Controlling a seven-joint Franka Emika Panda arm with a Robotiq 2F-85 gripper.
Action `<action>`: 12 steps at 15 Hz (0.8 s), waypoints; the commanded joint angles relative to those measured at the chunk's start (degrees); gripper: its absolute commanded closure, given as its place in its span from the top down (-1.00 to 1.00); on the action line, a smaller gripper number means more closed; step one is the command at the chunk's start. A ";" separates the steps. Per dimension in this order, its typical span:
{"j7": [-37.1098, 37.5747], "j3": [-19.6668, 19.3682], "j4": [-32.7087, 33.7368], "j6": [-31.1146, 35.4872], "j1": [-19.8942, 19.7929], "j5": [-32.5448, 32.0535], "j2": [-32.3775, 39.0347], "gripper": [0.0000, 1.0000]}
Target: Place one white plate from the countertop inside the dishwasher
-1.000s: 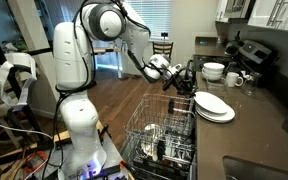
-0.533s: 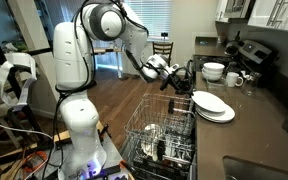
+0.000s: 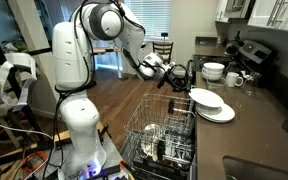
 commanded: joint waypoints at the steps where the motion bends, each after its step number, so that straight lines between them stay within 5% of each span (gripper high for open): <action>1: 0.96 1.29 -0.74 -4.88 1.11 -0.22 -2.49 -0.96; 12: 1.07 2.51 -1.18 -4.39 1.54 2.41 -0.63 -0.96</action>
